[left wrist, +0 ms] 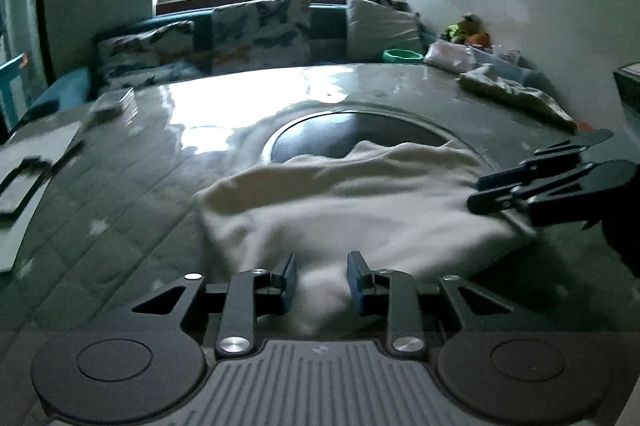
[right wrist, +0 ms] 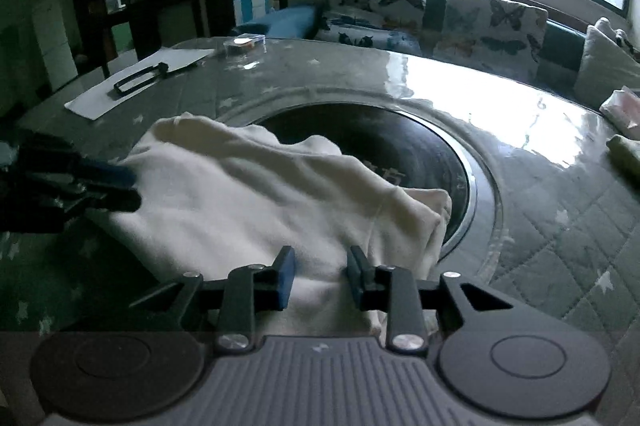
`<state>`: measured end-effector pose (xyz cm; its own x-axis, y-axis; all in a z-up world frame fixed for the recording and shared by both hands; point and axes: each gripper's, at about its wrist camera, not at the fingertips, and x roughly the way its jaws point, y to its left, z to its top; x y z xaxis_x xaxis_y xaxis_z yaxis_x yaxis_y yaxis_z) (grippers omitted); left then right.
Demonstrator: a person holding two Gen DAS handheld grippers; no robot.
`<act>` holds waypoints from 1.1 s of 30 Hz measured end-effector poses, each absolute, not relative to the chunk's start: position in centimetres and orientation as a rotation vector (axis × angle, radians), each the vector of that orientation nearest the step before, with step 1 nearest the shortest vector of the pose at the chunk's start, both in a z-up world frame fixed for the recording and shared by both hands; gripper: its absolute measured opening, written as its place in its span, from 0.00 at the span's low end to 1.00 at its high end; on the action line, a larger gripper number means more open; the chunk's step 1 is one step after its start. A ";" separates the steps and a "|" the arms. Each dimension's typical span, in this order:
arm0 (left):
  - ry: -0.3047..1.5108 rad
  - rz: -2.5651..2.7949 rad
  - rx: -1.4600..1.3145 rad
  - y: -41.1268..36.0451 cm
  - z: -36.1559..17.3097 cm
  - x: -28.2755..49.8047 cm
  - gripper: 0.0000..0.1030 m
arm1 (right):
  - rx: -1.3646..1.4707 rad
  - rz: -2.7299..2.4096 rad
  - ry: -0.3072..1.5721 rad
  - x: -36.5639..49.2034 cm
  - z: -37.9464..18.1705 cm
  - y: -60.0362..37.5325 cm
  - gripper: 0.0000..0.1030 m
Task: Fold clothes
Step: 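Open both grippers and release the folded sweatshirt, then press the folded sweatshirt flat with both open grippers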
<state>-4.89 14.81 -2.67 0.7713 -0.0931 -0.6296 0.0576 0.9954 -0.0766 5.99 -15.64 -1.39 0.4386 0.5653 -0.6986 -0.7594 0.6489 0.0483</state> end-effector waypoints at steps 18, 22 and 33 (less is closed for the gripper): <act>0.703 0.066 -0.139 16.4 -1.2 -5.5 0.64 | -0.253 0.891 0.707 3.3 -0.4 -14.0 0.57; 0.721 0.110 -0.146 16.7 -1.1 -5.6 0.74 | -0.248 0.911 0.712 2.6 -1.0 -12.8 0.63; 0.748 0.165 -0.180 17.5 -1.5 -6.1 1.00 | -0.218 0.894 0.678 2.0 -2.7 -12.6 0.85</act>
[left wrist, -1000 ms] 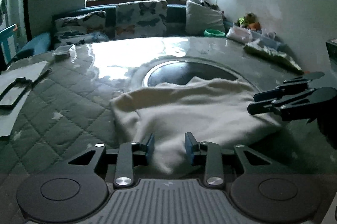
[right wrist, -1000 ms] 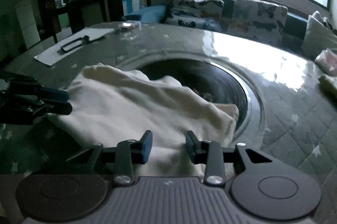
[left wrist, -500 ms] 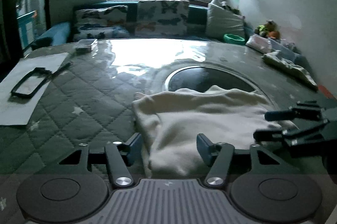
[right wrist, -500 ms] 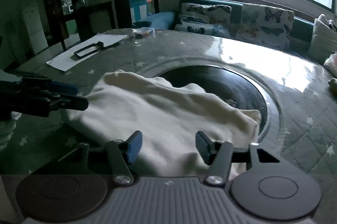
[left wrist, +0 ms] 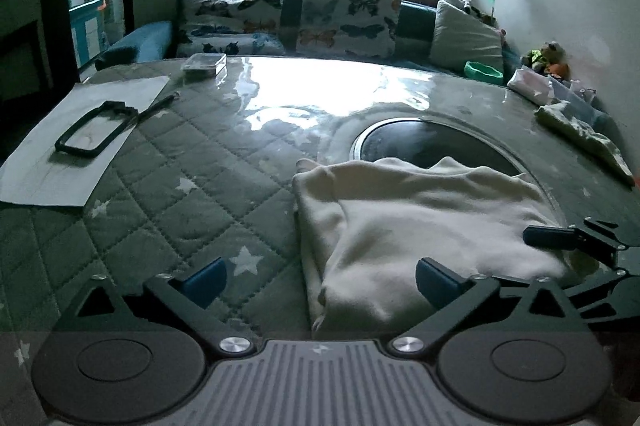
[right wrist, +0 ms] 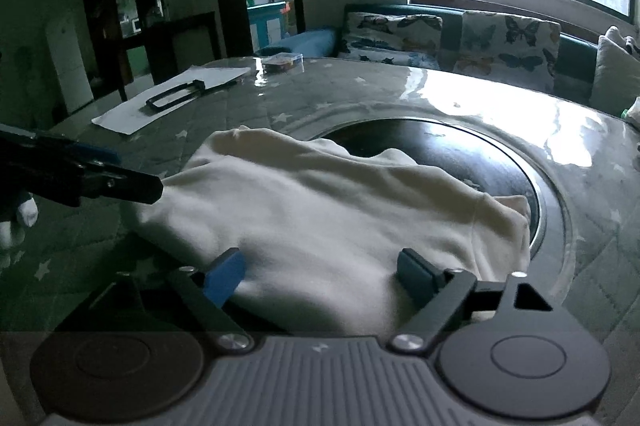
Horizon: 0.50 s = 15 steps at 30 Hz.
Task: Fold clothes
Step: 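Press the folded sweatshirt flat with both open grippers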
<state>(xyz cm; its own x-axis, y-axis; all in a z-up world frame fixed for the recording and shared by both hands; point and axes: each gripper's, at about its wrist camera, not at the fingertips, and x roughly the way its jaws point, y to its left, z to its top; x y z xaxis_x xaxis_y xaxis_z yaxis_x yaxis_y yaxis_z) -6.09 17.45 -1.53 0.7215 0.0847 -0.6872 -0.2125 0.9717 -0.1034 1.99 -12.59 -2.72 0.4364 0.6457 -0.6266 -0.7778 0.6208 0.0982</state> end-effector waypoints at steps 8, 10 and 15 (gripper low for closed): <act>0.796 0.208 -0.216 18.1 -2.3 -6.0 1.00 | -0.244 0.914 0.645 1.3 -3.5 -12.3 1.00; 0.799 0.222 -0.219 18.3 -2.5 -6.0 1.00 | -0.252 0.910 0.641 1.3 -3.5 -12.2 1.00; 0.802 0.243 -0.238 18.7 -2.9 -6.2 1.00 | -0.244 0.912 0.643 1.3 -3.6 -12.2 1.00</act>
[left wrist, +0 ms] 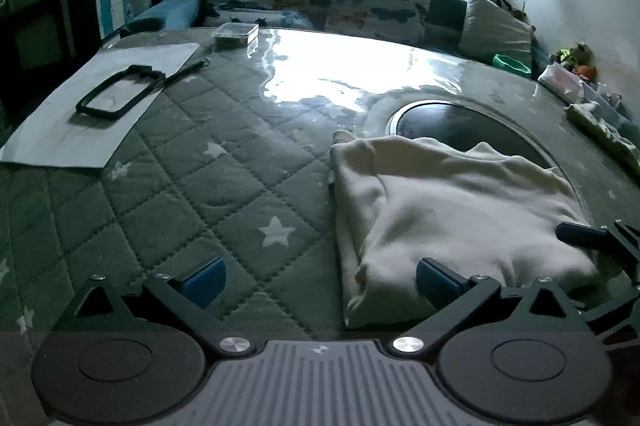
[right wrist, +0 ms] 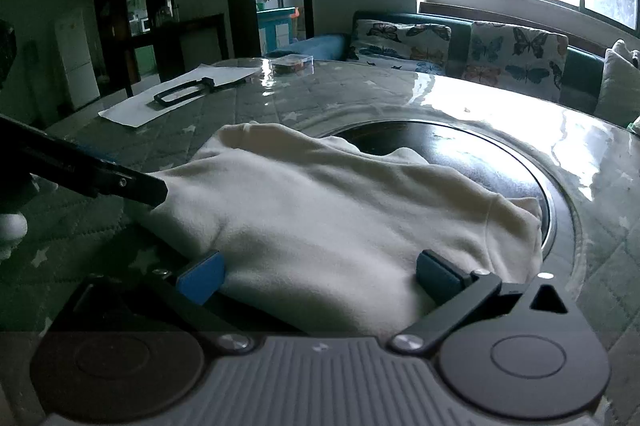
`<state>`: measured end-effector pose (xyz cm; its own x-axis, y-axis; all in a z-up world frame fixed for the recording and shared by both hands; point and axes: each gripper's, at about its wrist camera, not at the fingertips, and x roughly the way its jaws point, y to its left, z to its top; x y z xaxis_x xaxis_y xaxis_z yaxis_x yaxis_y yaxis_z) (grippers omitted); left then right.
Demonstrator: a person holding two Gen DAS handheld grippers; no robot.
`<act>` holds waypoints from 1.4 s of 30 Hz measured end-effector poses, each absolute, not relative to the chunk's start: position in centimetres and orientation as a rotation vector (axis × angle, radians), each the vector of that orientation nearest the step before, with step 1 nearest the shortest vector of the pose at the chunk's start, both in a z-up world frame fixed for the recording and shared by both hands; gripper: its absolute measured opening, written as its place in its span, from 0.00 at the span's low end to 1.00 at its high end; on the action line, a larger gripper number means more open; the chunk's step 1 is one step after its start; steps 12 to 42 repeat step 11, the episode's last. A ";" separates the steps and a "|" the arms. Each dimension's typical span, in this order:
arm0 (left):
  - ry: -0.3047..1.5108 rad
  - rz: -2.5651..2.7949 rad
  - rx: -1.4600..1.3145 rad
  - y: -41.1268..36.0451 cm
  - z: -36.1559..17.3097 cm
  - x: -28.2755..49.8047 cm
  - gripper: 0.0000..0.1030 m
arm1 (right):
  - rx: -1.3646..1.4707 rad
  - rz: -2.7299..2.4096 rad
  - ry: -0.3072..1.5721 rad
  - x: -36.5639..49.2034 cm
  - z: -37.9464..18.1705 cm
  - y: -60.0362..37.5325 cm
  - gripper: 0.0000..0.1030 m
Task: Fold clothes
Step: 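Press the folded sweatshirt flat with both open grippers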
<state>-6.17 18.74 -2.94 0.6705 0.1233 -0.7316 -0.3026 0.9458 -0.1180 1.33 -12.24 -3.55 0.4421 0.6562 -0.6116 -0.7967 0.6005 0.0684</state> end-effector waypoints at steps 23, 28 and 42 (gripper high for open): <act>0.798 0.252 -0.255 18.9 -3.3 -6.7 1.00 | -0.270 0.904 0.640 1.1 -3.7 -11.8 1.00; 0.798 0.252 -0.255 18.9 -3.3 -6.7 1.00 | -0.270 0.904 0.640 1.1 -3.7 -11.8 1.00; 0.798 0.252 -0.255 18.9 -3.3 -6.7 1.00 | -0.270 0.904 0.640 1.1 -3.7 -11.8 1.00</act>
